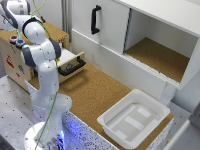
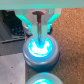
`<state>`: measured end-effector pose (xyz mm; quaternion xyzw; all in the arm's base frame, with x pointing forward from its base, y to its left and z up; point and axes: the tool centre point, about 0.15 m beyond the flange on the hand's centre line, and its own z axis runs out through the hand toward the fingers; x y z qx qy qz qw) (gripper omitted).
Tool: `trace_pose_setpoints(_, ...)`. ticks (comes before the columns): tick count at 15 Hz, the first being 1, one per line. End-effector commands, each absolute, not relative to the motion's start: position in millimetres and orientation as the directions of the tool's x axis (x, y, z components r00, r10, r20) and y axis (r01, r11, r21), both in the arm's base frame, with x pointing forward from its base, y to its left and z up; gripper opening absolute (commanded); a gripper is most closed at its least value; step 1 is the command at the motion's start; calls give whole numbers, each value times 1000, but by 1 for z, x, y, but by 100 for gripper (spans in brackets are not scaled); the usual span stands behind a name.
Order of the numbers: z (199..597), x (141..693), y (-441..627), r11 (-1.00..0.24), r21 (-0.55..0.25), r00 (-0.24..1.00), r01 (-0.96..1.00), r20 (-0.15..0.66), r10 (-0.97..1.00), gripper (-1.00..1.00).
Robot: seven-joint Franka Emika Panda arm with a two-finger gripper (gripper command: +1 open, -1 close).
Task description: Turn on the blue light
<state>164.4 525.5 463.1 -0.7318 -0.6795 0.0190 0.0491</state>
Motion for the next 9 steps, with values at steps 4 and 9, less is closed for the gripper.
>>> trace_pose_setpoints(4, 512, 165, 519, -66, -5, 66, 998, 66, 996, -100)
trace_pose_setpoints(9, 548, 186, 512, -92, 50, 86, 995, 108, 990, 100)
